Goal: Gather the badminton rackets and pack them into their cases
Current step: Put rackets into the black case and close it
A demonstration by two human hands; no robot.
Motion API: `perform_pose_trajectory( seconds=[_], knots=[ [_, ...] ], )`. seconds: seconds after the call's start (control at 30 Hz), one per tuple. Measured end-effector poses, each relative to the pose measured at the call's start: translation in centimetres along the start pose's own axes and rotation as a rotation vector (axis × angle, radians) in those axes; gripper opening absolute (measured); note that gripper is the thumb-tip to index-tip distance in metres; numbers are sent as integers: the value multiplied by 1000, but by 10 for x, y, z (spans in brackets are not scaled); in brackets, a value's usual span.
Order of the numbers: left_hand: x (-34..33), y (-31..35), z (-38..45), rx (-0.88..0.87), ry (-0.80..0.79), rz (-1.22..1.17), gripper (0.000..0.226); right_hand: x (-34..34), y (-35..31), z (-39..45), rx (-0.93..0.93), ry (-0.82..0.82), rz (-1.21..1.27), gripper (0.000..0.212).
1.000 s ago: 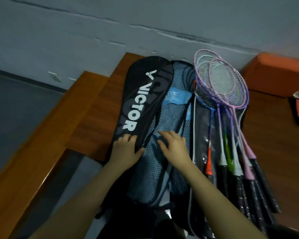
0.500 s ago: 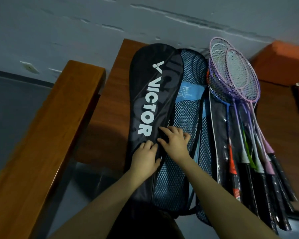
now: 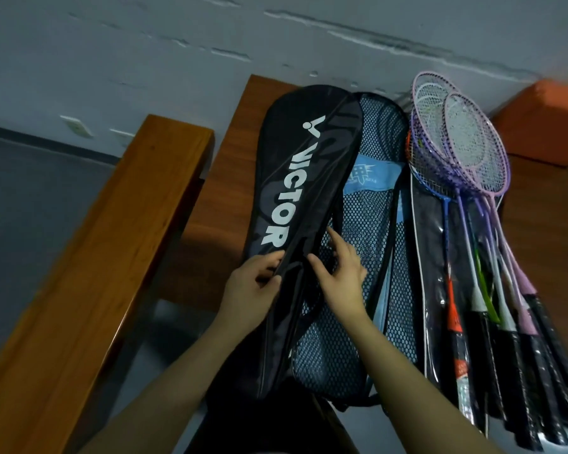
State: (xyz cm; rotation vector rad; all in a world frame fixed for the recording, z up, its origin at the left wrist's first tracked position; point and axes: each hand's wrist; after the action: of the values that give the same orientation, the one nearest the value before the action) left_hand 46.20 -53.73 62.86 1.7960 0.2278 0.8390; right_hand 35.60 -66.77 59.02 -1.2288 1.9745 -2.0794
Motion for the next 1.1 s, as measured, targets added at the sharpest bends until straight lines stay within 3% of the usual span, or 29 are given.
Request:
perform_pose_trajectory(
  seconds=[0.2,0.33,0.43,0.7,1.1],
  knots=[
    [18,9,-6,31,80,-137,40,-17,-15,0,-118,-30,58,72],
    [24,15,-7,-5,110,-153,40,-17,-23,3,-158,-90,235,54],
    [24,14,-9,-69,100,-33,40,-10,-43,-3,-5,-47,249,42],
    [20,21,-2,-194,177,155,45,14,-64,-8,281,-29,112,46],
    [1,49,76,-478,192,219,46,41,-47,-5,268,144,23,45]
  ],
)
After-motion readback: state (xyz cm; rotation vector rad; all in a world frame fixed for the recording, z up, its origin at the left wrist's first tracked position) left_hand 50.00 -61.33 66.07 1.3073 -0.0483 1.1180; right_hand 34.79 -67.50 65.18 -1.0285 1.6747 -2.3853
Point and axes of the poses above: each hand's wrist, its own z-axis towards the middle knuckle, its own x-axis out of the back of the hand, y = z × x, and after that the axes turned 5 degrees about z, right-handed
